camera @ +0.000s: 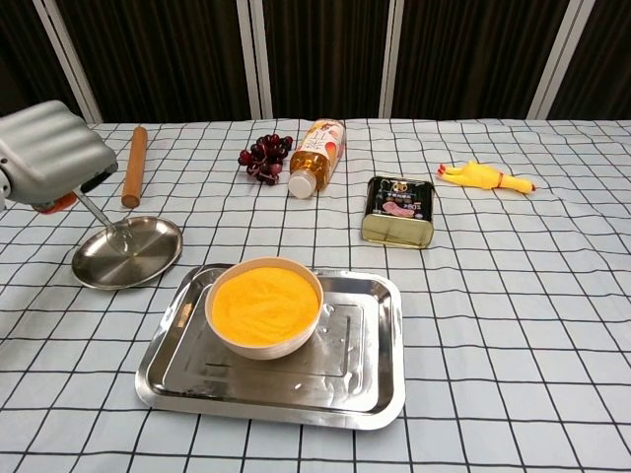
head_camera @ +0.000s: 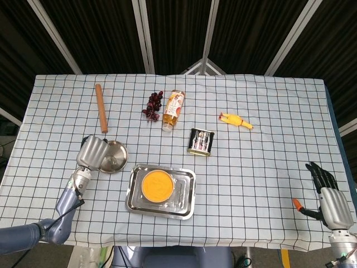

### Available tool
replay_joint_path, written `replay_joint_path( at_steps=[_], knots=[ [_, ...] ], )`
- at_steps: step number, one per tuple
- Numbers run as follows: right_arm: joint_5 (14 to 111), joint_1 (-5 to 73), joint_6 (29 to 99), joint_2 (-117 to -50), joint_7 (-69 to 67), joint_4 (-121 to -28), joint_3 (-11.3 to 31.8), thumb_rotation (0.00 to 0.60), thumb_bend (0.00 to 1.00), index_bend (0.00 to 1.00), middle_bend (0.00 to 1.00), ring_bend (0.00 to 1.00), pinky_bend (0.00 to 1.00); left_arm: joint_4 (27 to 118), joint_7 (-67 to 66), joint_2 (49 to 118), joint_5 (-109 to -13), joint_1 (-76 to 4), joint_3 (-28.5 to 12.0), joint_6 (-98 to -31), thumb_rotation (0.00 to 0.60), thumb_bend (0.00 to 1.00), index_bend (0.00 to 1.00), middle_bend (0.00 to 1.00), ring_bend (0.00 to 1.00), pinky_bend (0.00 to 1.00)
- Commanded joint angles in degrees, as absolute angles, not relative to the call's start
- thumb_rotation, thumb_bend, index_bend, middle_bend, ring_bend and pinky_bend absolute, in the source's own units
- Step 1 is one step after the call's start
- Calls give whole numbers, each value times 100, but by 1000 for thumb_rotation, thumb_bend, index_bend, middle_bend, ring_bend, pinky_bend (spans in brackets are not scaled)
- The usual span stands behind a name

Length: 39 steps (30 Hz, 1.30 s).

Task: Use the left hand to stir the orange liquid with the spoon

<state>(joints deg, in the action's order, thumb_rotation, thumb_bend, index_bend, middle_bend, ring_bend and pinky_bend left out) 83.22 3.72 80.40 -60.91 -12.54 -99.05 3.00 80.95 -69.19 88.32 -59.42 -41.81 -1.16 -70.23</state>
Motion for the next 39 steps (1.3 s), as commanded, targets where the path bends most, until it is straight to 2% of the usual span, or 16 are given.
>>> replay_joint_path(
  at_steps=[1, 12, 22, 30, 36, 39],
  knots=[
    [8329, 369, 8048, -6089, -1263, -9908, 299, 600, 339, 0, 0, 0, 0, 8052, -6881, 8995, -5747, -4111, -230, -7052, 600, 553, 780, 1000, 1000, 1000],
    [8334, 346, 8083, -6097, -1247, -9930, 293, 600, 339, 0, 0, 0, 0, 8353, -7145, 8833, -5253, -3975, -323, -7185, 600, 497, 738, 1000, 1000, 1000],
    [8330, 352, 8071, -6108, -1192, -9940, 290, 600, 340, 0, 0, 0, 0, 8058, -6816, 9066, -5243, -3915, -259, -7013, 600, 414, 680, 1000, 1000, 1000],
    [8345, 339, 8092, -6091, -1241, -9927, 289, 600, 339, 0, 0, 0, 0, 8021, -6514, 9063, -5354, -3862, -352, -7099, 600, 337, 561, 1000, 1000, 1000],
    [8350, 335, 8082, -6079, -1259, -9928, 278, 600, 339, 0, 0, 0, 0, 8644, -5871, 8670, -5837, -3638, -351, -7468, 600, 334, 545, 999, 1000, 1000],
    [8344, 334, 8080, -6075, -1260, -9919, 279, 600, 339, 0, 0, 0, 0, 9053, -5323, 8327, -6349, -3331, -206, -7907, 600, 326, 536, 980, 997, 1000]
  ],
)
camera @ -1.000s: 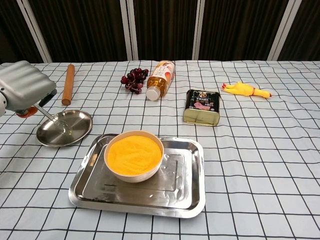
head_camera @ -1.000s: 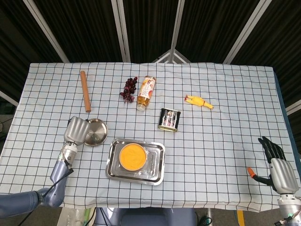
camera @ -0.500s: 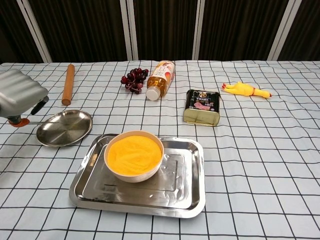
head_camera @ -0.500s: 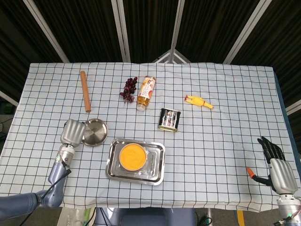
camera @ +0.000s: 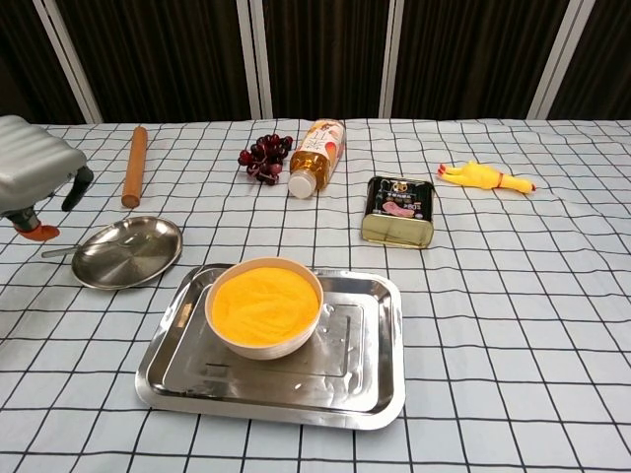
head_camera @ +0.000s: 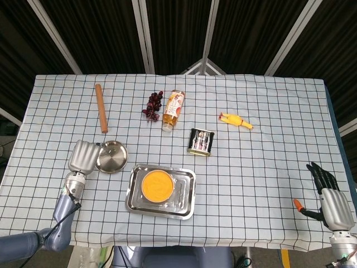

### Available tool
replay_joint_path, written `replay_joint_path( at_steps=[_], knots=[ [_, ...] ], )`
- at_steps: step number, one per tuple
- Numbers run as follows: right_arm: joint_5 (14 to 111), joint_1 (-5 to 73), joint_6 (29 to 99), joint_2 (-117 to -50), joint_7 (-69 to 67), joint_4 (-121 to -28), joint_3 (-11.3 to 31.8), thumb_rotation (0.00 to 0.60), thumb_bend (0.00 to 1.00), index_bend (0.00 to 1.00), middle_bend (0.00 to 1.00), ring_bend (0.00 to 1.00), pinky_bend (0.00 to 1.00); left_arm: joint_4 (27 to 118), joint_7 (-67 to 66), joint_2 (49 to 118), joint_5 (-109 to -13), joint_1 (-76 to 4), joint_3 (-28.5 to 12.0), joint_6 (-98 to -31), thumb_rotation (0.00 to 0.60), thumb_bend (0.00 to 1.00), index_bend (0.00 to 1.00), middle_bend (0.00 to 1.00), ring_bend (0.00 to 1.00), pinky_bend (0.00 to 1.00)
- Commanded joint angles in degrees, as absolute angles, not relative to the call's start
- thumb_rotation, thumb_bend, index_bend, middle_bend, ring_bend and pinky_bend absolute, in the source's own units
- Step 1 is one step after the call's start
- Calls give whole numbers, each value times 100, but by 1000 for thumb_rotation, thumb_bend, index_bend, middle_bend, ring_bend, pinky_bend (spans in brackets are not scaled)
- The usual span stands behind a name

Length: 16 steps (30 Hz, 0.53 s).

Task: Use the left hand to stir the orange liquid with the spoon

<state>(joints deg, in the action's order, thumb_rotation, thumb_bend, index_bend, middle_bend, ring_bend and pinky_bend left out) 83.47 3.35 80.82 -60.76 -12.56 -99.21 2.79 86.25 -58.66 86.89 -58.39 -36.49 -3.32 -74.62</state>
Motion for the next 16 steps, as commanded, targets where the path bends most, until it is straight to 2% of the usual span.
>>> replay_joint_path(
  at_steps=[1, 4, 7, 9, 10, 12, 14, 16],
  knots=[
    [8343, 333, 8081, -6076, -1265, -9915, 280, 600, 339, 0, 0, 0, 0, 9159, -5139, 8211, -6551, -3200, -123, -8091, 600, 318, 530, 964, 988, 1000],
    [8351, 332, 8088, -6080, -1249, -9902, 279, 600, 339, 0, 0, 0, 0, 9377, -4664, 7908, -7097, -2767, 158, -8675, 600, 293, 478, 873, 920, 982],
    [8365, 335, 8092, -6090, -1199, -9894, 274, 600, 339, 0, 0, 0, 0, 9509, -4203, 7658, -7526, -2277, 484, -9219, 600, 266, 334, 639, 732, 850],
    [8372, 337, 8102, -6103, -1145, -9884, 277, 600, 339, 0, 0, 0, 0, 9504, -3983, 7544, -7755, -2002, 689, -9478, 600, 240, 160, 378, 511, 663],
    [8376, 338, 8109, -6114, -1099, -9874, 277, 600, 339, 0, 0, 0, 0, 9473, -3854, 7487, -7887, -1847, 807, -9612, 600, 227, 104, 289, 426, 590],
    [8373, 340, 8115, -6136, -1026, -9866, 277, 600, 338, 0, 0, 0, 0, 9449, -3664, 7380, -8060, -1587, 1012, -9765, 600, 176, 6, 76, 183, 396],
    [8375, 337, 8127, -6148, -969, -9862, 276, 600, 339, 0, 0, 0, 0, 9509, -3527, 7294, -8134, -1420, 1100, -9849, 600, 140, 0, 6, 49, 271],
    [8384, 332, 8157, -6165, -896, -9846, 280, 600, 339, 0, 0, 0, 0, 9595, -3360, 7211, -8166, -1278, 1145, -9905, 600, 117, 0, 0, 1, 162]
  ],
)
